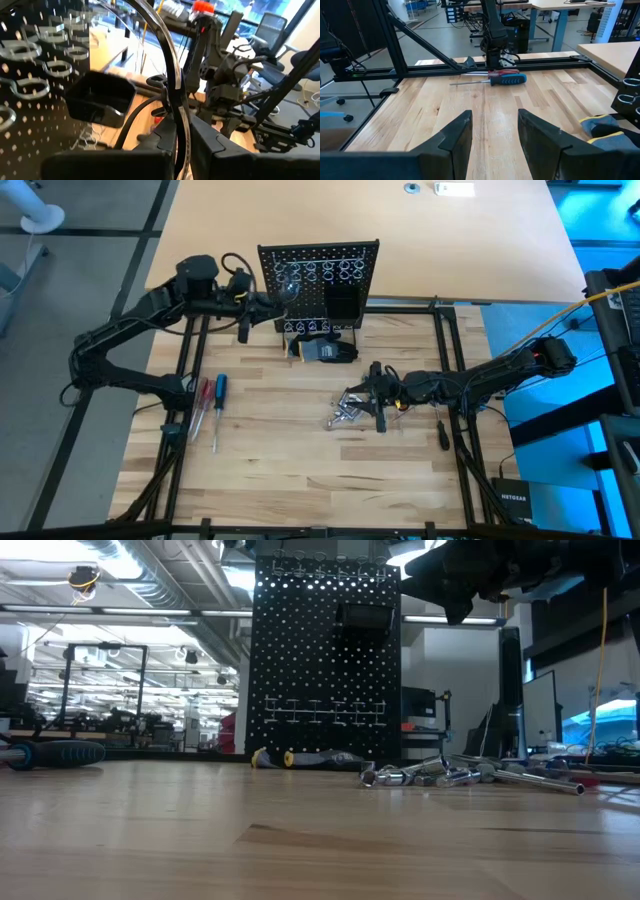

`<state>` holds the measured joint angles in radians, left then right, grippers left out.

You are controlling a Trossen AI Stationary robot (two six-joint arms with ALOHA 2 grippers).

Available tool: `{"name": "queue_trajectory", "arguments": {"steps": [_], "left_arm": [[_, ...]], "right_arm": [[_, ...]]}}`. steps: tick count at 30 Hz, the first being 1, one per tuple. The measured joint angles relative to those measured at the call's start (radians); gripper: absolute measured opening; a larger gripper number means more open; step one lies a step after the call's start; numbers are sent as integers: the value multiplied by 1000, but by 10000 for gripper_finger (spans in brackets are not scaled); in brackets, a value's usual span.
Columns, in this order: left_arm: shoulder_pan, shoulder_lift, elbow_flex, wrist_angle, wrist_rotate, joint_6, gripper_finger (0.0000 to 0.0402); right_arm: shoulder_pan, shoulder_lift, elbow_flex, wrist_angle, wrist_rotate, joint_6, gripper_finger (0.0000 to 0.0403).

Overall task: Hang tools onto peg board
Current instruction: Hang the safety goggles on the pegboard

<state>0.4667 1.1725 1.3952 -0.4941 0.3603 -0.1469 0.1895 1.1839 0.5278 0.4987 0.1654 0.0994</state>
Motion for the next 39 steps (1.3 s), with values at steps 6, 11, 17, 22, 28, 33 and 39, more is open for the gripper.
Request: {"name": "queue_trajectory", "arguments": {"steps": [6, 11, 17, 22, 28, 33, 39], "left_arm": [[0, 14, 0, -3, 0, -11, 19], [0, -6, 0, -24, 0, -34, 19], [0, -18, 0, -47, 0, -44, 19], [-7, -1, -1, -67, -24, 31, 19], [-14, -3, -1, -64, -103, 102, 19], [-13, 0, -28, -31, -103, 100, 19], [-5, -23, -128, 6, -98, 78, 19]], "right_arm": [[1, 0, 0, -5, 0, 2, 159], [1, 0, 0, -19, 0, 4, 159], [1, 0, 0, -21, 0, 5, 159], [1, 0, 0, -22, 0, 5, 159], [1, 0, 0, -32, -1, 5, 159], [1, 0, 0, -39, -1, 12, 159], [1, 0, 0, -39, -1, 13, 159]]}}
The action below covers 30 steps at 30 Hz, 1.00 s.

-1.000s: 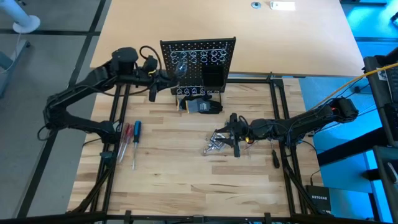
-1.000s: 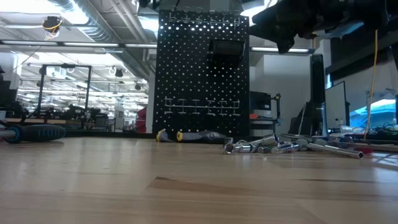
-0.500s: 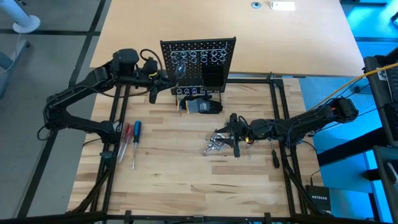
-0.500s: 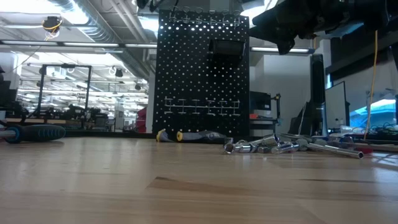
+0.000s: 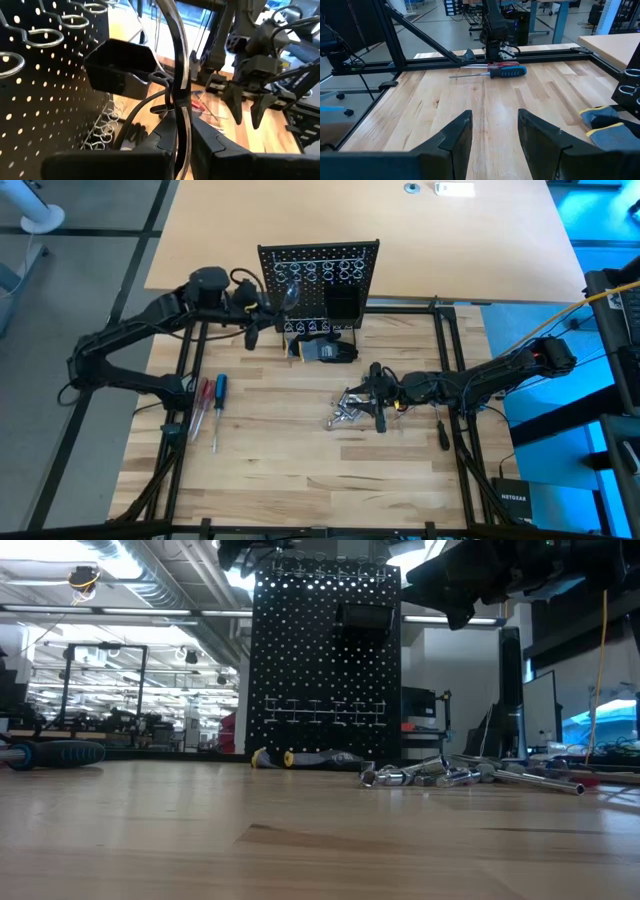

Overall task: Hang tools onto peg board
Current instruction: Hang the safety goggles on the pegboard

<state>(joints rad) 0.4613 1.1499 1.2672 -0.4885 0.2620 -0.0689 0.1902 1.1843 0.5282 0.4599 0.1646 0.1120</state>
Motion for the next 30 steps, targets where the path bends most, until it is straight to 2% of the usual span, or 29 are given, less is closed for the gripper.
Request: {"name": "queue_trajectory", "arguments": {"steps": [10, 20, 25, 30], "left_arm": [[27, -116, -158, 172, 4, -12, 19], [79, -133, -336, 412, -10, -56, 19], [77, -132, -348, 452, -61, 24, 19], [78, -132, -349, 447, -144, 179, 19]], "right_arm": [[0, 0, 0, 1, 0, 0, 159], [0, 0, 0, 10, 0, 0, 159], [0, 0, 0, 10, 0, -1, 159], [0, 0, 0, 9, 0, -2, 159]]}}
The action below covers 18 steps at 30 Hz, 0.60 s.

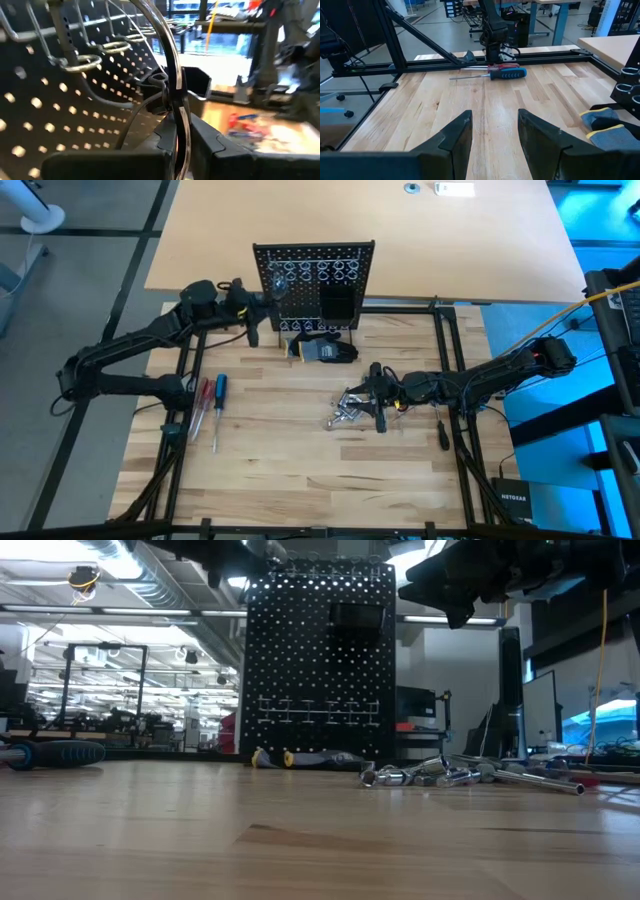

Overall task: Hang tools onto peg board
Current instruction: Hang the safety goggles on the pegboard

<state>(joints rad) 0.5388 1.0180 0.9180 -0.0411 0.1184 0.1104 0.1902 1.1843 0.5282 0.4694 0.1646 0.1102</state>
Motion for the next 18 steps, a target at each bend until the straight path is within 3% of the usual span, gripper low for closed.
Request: {"name": "queue_trajectory", "arguments": {"steps": [3, 9, 18], "left_arm": [[9, 0, 0, 10, -11, 76, 19], [48, 0, -2, 35, 70, 45, 14], [59, -2, -155, 261, 82, -5, 17]], "right_arm": [[0, 0, 0, 0, 0, -1, 159], [0, 0, 0, -2, 0, -1, 159], [0, 0, 0, -2, 0, -1, 159]]}}
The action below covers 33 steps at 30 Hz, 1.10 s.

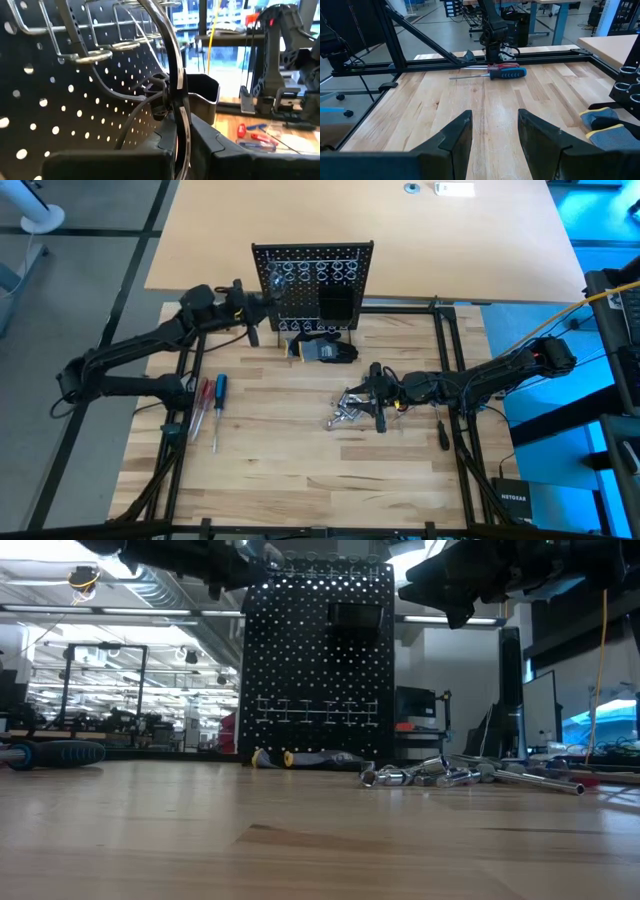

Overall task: Hang tools onto peg board
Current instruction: Hang the safety goggles on the pegboard, then hang the blue screwdriver on the pegboard

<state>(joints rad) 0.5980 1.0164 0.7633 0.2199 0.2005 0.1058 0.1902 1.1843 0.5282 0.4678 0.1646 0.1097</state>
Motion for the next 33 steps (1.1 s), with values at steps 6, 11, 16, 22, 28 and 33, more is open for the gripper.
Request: {"name": "queue_trajectory", "arguments": {"steps": [6, 11, 16, 22, 28, 33], "left_arm": [[0, 0, -86, 134, 10, -12, 18], [1, -2, -119, 172, -5, 7, 28], [1, -1, -119, 170, -18, 31, 38], [0, -9, -120, 154, -91, -16, 73], [0, -70, -124, 142, -92, -18, 133], [0, -147, -123, 100, -92, -21, 162]], "right_arm": [[0, 0, 0, -1, 0, -2, 159], [0, 0, 0, 0, 0, -3, 159], [0, 0, 0, 0, 0, -3, 159], [0, 0, 0, 0, 0, -3, 159], [0, 0, 0, -3, 0, -3, 159], [0, 0, 0, -6, 0, -3, 159]]}}
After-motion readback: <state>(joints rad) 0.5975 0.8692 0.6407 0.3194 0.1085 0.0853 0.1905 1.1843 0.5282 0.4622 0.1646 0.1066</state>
